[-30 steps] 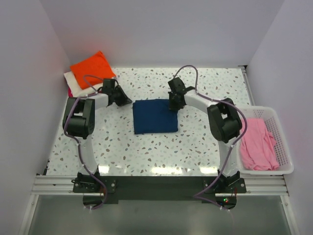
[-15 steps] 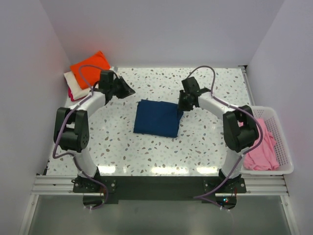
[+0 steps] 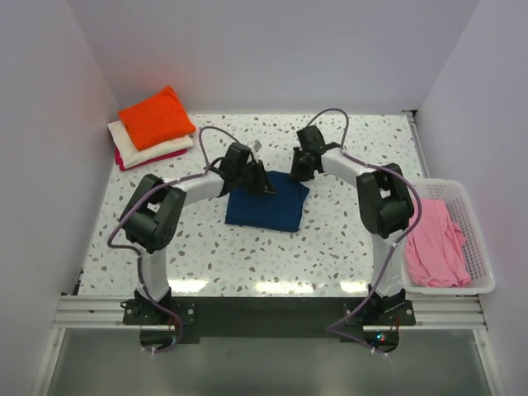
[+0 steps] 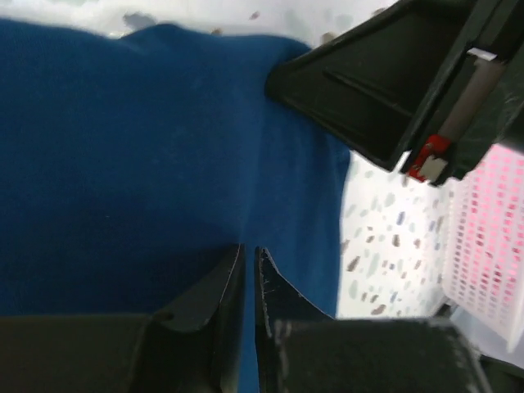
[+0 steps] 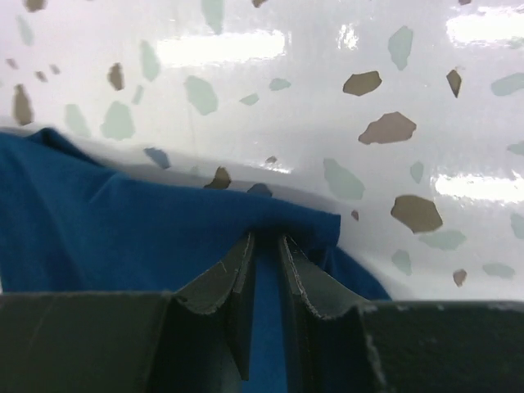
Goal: Fold and stack the t-shirts
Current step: Neatly place the folded tshirt to the corner
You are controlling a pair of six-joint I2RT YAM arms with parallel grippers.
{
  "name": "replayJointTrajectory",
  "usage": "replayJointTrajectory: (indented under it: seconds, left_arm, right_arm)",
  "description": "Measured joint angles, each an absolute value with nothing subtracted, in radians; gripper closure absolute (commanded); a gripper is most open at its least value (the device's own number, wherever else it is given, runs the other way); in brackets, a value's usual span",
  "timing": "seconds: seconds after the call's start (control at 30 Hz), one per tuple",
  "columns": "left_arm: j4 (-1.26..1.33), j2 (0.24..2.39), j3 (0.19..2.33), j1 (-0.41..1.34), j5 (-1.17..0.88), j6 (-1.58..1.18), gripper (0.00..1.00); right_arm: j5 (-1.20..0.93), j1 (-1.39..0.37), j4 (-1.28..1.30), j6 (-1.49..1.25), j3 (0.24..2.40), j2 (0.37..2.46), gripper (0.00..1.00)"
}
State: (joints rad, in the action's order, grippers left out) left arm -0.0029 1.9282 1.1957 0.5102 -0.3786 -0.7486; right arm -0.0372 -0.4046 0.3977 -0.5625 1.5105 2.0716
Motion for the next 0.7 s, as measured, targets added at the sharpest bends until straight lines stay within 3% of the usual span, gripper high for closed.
replayJointTrajectory:
  seconds: [0.4,0.6,0.7]
  left_arm:
    - [0.111,1.986,1.108,0.531,-0.344,-0.827,0.83]
    - [0.097,1.951,1.108,0.526,-0.337,-0.826,0.7]
    - [0.084,1.905,1.108,0.503,-0.34,-0.823,0.58]
  right_arm:
    - [-0.072,-0.336,0.404,-0.575,1.554,2.128,0.74]
    - [-0.074,-0.337,0.402,-0.58,1.464,2.023,0.72]
    - [-0.072,-0.348,0.402,-0.585,1.392,1.914,0.72]
